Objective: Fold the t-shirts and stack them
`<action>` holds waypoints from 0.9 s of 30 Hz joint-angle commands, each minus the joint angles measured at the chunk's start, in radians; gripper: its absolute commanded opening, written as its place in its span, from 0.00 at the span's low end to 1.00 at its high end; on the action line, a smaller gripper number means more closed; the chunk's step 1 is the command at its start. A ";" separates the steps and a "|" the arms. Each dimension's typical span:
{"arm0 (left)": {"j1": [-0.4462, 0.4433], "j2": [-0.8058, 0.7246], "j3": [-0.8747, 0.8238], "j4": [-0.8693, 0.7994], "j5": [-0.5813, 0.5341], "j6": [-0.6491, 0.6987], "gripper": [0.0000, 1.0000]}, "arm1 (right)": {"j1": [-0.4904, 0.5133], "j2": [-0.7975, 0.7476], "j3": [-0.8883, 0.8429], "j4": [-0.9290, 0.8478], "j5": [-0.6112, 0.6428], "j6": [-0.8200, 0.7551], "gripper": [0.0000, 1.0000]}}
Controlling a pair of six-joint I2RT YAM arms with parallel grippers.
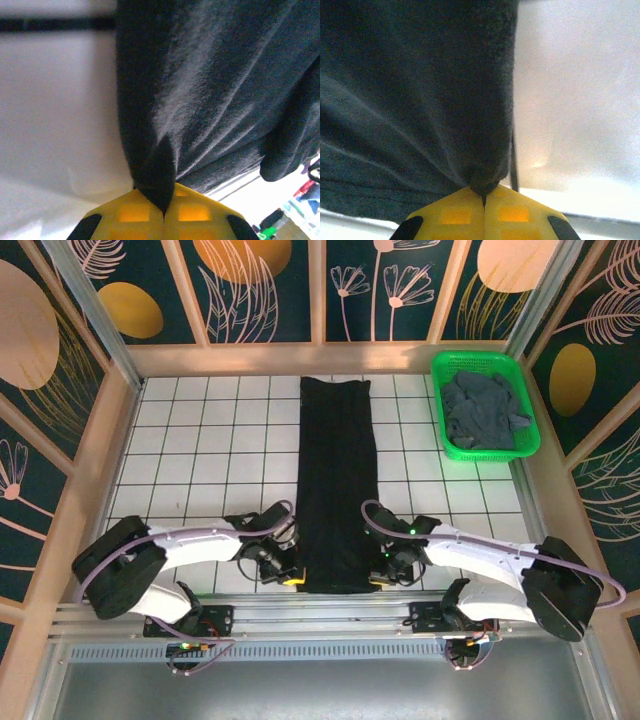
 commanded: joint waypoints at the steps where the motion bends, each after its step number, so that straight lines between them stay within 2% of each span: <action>1: -0.004 -0.087 -0.030 0.052 0.053 -0.068 0.00 | 0.029 -0.051 0.029 -0.077 -0.047 0.075 0.00; 6: 0.006 -0.170 0.017 0.055 -0.046 -0.143 0.00 | -0.052 -0.086 0.102 -0.126 -0.009 0.093 0.00; 11: 0.122 -0.221 0.038 0.146 -0.084 -0.223 0.00 | -0.222 -0.048 0.252 -0.177 0.026 0.000 0.00; 14: 0.186 -0.156 0.113 0.169 -0.071 -0.188 0.00 | -0.319 0.027 0.360 -0.155 0.010 -0.067 0.00; 20: 0.301 0.032 0.338 0.152 -0.102 -0.095 0.00 | -0.443 0.239 0.566 -0.105 0.048 -0.169 0.00; 27: 0.404 0.271 0.571 0.107 -0.113 0.010 0.00 | -0.523 0.500 0.767 -0.030 0.049 -0.241 0.00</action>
